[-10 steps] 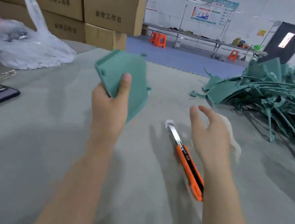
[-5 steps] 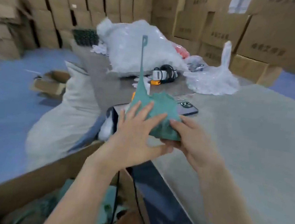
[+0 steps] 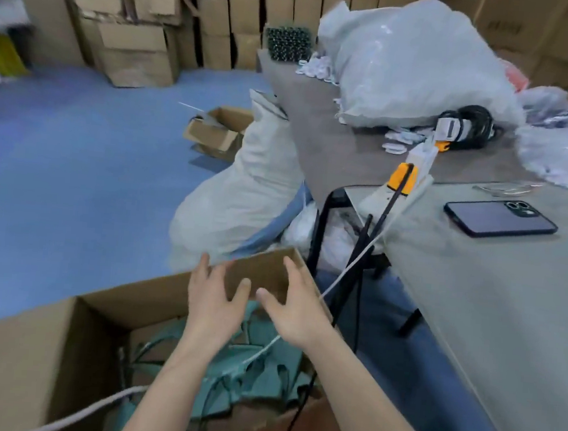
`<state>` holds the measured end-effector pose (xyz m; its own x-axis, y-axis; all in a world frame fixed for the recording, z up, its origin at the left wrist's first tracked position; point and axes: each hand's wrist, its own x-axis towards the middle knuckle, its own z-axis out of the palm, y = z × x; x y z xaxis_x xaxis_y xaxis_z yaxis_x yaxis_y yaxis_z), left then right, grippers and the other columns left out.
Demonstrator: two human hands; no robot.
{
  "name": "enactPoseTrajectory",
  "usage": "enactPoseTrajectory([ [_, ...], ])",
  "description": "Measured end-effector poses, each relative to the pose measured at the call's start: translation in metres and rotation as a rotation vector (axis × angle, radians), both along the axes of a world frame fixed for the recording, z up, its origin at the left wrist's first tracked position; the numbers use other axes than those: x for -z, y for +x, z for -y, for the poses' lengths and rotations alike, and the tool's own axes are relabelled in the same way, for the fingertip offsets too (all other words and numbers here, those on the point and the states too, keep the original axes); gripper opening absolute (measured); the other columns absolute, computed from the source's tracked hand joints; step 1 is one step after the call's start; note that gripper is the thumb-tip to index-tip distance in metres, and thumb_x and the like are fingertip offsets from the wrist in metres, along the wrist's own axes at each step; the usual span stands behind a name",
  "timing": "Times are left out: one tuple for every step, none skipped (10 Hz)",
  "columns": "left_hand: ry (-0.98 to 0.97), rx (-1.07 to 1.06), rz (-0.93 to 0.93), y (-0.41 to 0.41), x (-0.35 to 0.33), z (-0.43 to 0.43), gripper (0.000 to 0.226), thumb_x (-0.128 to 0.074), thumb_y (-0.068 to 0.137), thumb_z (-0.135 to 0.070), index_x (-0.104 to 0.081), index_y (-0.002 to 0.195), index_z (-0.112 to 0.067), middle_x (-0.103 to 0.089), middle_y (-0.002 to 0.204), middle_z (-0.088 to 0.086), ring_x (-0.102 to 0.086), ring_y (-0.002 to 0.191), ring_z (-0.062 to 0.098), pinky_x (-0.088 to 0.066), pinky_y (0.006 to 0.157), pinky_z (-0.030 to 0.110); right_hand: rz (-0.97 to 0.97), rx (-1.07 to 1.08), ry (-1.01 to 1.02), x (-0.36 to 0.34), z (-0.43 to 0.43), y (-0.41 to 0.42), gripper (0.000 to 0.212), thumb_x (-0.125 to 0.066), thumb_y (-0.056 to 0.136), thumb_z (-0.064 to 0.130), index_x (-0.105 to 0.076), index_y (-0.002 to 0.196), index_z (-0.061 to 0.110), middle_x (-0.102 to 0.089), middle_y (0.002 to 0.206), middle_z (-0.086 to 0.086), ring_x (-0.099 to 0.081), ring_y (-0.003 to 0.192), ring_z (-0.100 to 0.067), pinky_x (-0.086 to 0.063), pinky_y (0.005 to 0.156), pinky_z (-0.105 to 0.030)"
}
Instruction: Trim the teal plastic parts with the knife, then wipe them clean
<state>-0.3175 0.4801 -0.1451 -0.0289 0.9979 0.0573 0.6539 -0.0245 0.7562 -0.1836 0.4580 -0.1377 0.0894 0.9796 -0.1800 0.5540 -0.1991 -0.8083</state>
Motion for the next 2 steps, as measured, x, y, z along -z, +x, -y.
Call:
enactPoseTrajectory([
  [0.117, 0.131, 0.188, 0.039, -0.025, 0.000, 0.034, -0.053, 0.097, -0.025, -0.050, 0.131, -0.023, -0.020, 0.157, 0.001, -0.019, 0.144, 0.011, -0.019, 0.105, 0.011, -0.031, 0.021, 0.195, -0.017, 0.010, 0.013, 0.051, -0.047, 0.100, 0.025, -0.032, 0.148, 0.015, -0.032, 0.154, -0.005, -0.027, 0.144, -0.018, -0.023, 0.118, -0.032],
  [0.225, 0.205, 0.388, 0.085, -0.058, 0.008, 0.020, -0.051, 0.097, -0.018, -0.053, 0.114, -0.029, -0.040, 0.144, -0.004, -0.033, 0.132, 0.001, -0.028, 0.091, -0.002, -0.261, 0.177, 0.275, -0.047, 0.035, 0.046, 0.029, -0.050, 0.099, 0.019, -0.052, 0.127, 0.027, -0.063, 0.119, 0.006, -0.059, 0.113, -0.012, -0.045, 0.102, -0.040],
])
